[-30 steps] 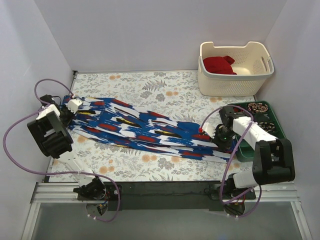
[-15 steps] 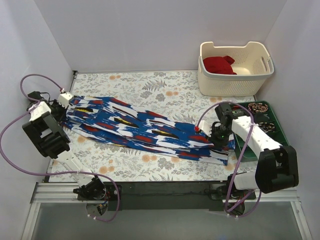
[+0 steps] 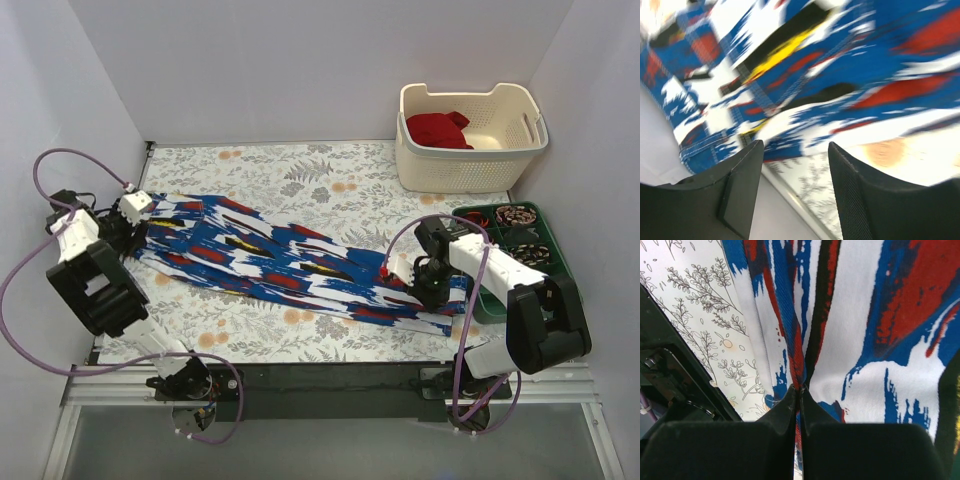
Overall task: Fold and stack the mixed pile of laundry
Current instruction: Fold the trousers at the center of the board.
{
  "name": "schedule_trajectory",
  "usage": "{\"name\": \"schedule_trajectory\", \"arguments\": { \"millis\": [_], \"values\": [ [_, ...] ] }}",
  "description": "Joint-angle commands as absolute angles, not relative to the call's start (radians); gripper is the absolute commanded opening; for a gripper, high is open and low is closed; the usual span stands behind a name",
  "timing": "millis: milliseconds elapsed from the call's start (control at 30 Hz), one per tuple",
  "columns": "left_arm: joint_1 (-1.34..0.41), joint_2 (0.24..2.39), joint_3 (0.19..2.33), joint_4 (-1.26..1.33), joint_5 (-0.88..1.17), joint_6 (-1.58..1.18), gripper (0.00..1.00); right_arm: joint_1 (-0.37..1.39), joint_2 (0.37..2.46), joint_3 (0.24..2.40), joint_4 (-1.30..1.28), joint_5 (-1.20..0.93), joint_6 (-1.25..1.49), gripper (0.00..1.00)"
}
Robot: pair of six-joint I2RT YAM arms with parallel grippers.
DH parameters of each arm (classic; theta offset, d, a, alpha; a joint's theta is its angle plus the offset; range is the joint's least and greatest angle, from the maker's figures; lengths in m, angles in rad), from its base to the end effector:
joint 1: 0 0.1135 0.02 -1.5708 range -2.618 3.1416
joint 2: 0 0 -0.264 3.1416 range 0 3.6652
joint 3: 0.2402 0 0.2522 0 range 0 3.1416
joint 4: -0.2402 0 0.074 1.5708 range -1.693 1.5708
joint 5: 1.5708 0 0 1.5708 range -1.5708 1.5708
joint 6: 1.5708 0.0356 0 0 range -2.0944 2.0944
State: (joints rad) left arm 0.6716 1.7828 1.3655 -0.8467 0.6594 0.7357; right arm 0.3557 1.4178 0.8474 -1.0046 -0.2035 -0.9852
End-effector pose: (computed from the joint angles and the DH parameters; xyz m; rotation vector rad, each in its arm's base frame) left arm 0.2912 0.2036 0.2298 0.2090 2.4555 -0.3959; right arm 0.2017 0.0826 0.1838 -1.9058 2.4044 0.2999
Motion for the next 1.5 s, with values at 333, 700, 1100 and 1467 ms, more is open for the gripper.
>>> {"name": "schedule_trajectory", "arguments": {
  "millis": [333,700,1100,1467],
  "values": [
    [0.362,1.431,0.876,-0.698,0.79,0.862,0.55,0.359,1.39,0.919,-1.042,-0.192,-0.946,0.01],
    [0.278,1.422,0.752,-0.459,0.696,0.798,0.5,0.356,1.39,0.933,-1.045,-0.173,-0.95,0.01],
    [0.276,1.417,0.739,-0.423,0.68,0.834,0.2,0.344,1.396,0.934,-1.042,-0.173,-0.951,0.01],
    [0.325,1.443,1.009,-0.751,0.701,0.834,0.0,0.339,1.401,0.988,-1.051,-0.179,-0.948,0.01]
  ]
}}
